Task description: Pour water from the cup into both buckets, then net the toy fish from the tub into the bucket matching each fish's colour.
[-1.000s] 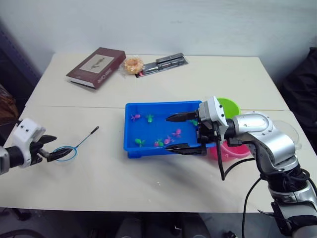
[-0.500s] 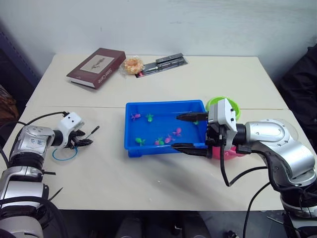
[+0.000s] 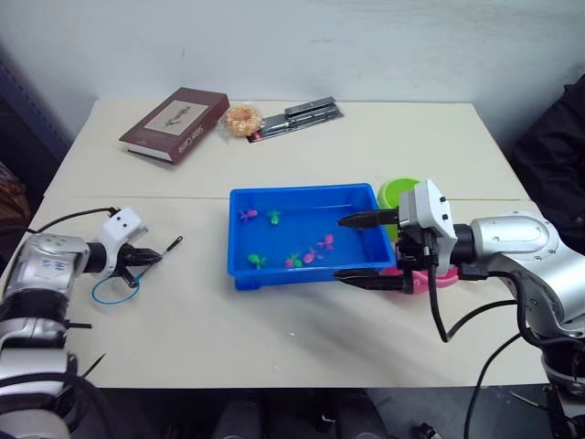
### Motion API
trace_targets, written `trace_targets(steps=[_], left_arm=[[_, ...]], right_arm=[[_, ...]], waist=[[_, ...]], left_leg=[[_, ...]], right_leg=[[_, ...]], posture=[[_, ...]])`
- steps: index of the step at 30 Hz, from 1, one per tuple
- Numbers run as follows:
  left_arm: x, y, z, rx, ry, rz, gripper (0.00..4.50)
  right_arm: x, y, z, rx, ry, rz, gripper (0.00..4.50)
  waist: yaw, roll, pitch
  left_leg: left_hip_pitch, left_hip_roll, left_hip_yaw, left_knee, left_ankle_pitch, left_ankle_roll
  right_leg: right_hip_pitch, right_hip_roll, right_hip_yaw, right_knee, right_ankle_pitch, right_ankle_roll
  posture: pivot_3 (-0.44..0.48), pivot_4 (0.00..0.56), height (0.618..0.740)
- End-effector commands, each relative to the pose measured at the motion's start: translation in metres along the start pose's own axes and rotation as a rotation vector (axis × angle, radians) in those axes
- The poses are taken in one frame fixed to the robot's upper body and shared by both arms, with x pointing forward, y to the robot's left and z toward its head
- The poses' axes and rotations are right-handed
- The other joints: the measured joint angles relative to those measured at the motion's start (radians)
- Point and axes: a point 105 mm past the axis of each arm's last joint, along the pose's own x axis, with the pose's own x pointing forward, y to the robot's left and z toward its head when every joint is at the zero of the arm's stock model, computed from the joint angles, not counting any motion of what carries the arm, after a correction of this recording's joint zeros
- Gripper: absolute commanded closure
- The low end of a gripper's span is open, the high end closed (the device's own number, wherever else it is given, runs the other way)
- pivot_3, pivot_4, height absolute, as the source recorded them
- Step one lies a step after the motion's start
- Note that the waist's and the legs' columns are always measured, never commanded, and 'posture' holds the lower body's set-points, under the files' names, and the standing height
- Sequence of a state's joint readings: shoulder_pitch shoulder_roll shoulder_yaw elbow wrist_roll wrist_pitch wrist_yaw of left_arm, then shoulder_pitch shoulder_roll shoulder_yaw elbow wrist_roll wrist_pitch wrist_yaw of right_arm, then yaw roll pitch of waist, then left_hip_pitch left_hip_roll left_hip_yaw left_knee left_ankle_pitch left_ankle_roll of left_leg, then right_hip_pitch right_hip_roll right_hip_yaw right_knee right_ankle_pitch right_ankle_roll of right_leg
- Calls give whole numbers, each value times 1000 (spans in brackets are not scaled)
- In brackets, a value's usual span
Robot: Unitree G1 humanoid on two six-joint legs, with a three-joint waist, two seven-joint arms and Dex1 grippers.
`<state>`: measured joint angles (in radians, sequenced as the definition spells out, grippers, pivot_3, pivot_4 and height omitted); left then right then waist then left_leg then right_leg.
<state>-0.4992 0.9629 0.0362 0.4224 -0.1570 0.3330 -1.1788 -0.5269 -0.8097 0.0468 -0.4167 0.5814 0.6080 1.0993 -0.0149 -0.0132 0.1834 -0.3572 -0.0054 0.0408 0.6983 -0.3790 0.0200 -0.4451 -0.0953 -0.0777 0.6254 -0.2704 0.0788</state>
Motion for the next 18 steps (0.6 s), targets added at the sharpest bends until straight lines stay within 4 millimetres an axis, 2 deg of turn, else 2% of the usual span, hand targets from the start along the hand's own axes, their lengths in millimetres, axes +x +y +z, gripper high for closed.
trace_targets(steps=[1,5,10,13,18], left_arm=[[-22,-46,60,198,-150,-168,4466],[-24,-85,87,348,-166,-280,4466],[-2,-112,117,474,-197,-350,4466],[11,-121,130,516,-198,-381,4466],[27,-127,148,563,-230,-399,4466]], right_arm=[[2,-3,11,-83,-23,14,0],[8,-6,13,-111,-11,44,0],[22,-14,17,-175,12,97,0],[33,-17,17,-195,20,117,0],[45,-10,21,-208,23,192,0]], waist=[[3,0,0],[15,2,1],[14,2,1],[12,2,1],[13,2,1]], left_leg=[[1,0,-1,0,0,0],[1,-1,-1,1,0,0],[1,-2,-1,1,0,0],[1,-2,0,1,0,1],[0,-2,0,1,0,1]], right_leg=[[1,-1,0,0,0,0],[2,-1,0,-3,0,0],[2,0,0,-1,0,0],[2,1,0,1,0,0],[1,2,-1,1,0,0]], posture=[[0,150,740],[0,150,740],[0,150,740],[0,150,740],[0,150,740]])
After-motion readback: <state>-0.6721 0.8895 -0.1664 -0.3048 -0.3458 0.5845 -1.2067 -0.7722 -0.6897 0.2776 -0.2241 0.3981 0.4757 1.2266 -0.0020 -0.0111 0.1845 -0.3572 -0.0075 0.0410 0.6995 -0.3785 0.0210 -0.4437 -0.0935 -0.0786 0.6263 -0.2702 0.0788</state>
